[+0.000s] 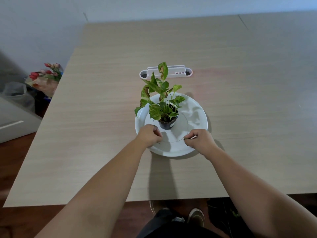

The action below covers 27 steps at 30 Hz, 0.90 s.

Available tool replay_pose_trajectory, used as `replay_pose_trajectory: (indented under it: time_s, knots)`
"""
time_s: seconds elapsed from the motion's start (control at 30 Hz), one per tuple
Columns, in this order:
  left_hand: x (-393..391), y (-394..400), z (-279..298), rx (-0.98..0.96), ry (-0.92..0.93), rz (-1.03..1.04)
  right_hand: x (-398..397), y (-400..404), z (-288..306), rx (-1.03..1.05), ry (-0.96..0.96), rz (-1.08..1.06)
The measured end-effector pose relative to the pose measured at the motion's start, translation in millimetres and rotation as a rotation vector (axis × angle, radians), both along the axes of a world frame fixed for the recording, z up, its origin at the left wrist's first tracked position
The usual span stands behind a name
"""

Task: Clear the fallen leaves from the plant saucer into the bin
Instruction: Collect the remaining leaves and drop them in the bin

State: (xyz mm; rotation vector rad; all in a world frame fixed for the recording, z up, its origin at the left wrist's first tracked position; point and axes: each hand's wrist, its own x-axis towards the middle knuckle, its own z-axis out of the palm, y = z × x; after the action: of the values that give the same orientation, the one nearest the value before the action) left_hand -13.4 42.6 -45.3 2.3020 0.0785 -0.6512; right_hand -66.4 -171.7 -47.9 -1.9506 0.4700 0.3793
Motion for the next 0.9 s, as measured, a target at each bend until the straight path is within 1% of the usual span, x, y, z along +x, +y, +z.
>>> replay_pose_trajectory:
  time_s: [0.1, 0.17, 0.23, 0.3, 0.4, 0.5, 0.67, 0.9]
  knots:
    - [-3, 6, 5, -0.137, 0.034, 0.194, -6, -10, 1, 0.181, -0.007, -0.129]
    - [-8, 5, 7, -0.234, 0.068, 0.283, -11, -18, 1, 0.310, -0.020, -0.221]
    - [-17, -4, 8, -0.319, 0.100, 0.334, -19, -28, 1, 0.388, -0.031, -0.309]
    - [-31, -26, 12, -0.380, 0.125, 0.339, -32, -42, 2, 0.466, -0.037, -0.391]
    - [-56, -68, 14, -0.421, 0.178, 0.259, -54, -63, 2, 0.533, -0.040, -0.474]
    - [-83, -117, 14, -0.460, 0.234, 0.128, -81, -86, -1, 0.555, -0.018, -0.510]
    - [-120, -192, 10, -0.405, 0.286, -0.098, -128, -132, -6, 0.520, -0.043, -0.607]
    - [-181, -293, -5, -0.353, 0.338, -0.368, -223, -213, -13, 0.502, -0.080, -0.851]
